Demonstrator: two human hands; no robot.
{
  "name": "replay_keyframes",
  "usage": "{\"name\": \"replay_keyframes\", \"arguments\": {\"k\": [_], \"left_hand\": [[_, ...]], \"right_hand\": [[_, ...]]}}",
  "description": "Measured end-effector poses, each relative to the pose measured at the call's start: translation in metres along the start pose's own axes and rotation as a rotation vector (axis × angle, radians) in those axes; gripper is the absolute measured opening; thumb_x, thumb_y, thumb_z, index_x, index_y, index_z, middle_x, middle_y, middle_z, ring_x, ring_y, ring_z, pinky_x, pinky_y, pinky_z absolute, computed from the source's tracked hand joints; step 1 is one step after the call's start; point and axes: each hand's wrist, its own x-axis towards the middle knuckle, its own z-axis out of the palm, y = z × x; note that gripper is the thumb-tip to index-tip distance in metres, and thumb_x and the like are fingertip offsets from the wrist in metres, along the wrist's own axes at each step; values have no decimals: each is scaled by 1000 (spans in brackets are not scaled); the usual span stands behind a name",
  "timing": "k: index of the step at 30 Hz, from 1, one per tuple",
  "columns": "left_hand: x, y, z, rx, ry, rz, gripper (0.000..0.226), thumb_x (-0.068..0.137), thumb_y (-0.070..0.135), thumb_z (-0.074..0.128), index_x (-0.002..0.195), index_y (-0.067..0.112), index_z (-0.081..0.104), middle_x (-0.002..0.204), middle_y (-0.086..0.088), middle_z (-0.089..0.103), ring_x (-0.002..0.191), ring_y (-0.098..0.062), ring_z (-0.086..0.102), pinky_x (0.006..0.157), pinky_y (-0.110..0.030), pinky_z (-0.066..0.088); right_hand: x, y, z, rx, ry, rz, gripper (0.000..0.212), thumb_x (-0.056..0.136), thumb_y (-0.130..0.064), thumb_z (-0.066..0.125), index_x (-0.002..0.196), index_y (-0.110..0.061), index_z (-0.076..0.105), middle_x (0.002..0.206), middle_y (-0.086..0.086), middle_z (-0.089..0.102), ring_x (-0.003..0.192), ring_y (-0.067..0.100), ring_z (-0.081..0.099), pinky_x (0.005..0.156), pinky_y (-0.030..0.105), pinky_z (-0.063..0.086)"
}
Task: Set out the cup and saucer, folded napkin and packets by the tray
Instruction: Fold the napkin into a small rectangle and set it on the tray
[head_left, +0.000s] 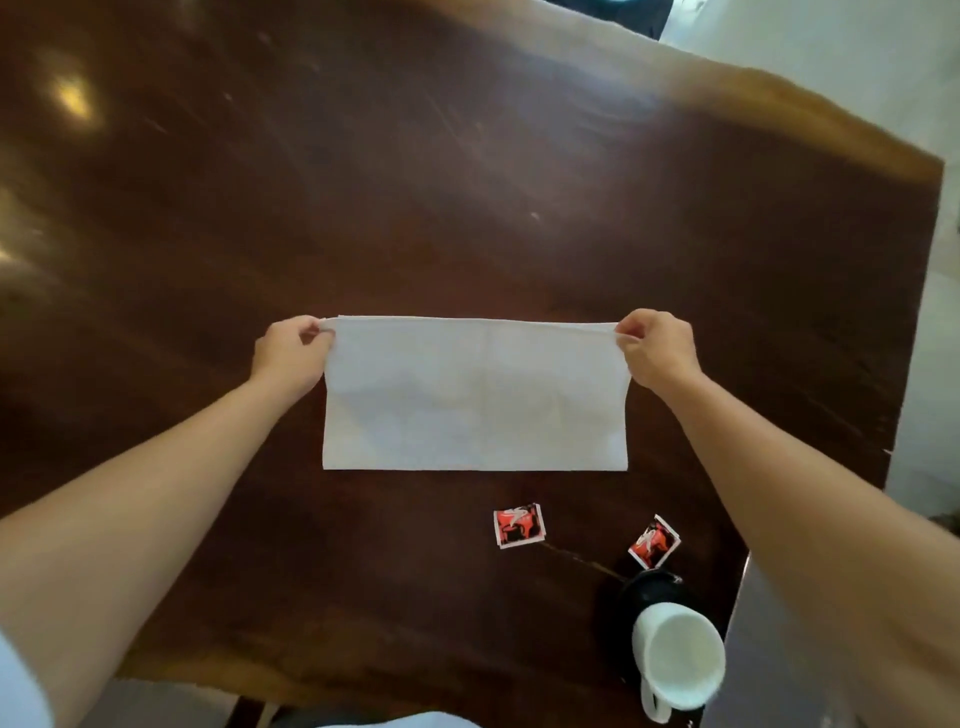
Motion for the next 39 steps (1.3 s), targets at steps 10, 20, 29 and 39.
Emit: {"name": "replay_keyframes", "arguments": {"k": [10,20,29,39], "left_hand": [[36,-17,32,14,23,-51,9,94,35,60,94,26,62,81,10,59,83,-17,56,74,-32,43],[27,-29,40,41,27,-45,14,92,32,67,97,23,56,80,15,53,75,-9,53,59,-24,37],[-45,-64,43,70,-107,-156,20,90,35,70,96,19,60,87,6,60,85,-19,57,69,-34,44],[-98,-82,49,69,-14,-364,10,91,18,71,89,14,63,87,-9,68,70,-20,69,63,-35,57]], "right_hand": [[32,8,59,-15,-15,52,27,94,-7,56,117,-19,63,110,3,58,93,17,54,72,30,47],[20,12,63,-51,76,197,62,87,3,67,141,-18,44,129,9,52,113,28,57,86,37,53],[-85,31,63,-110,-131,229,35,94,-6,57,129,-9,49,120,12,46,104,30,53,87,42,52],[-138,57,70,-33,-167,408,35,95,-7,58,129,-5,48,126,19,51,95,27,51,79,39,48]]}}
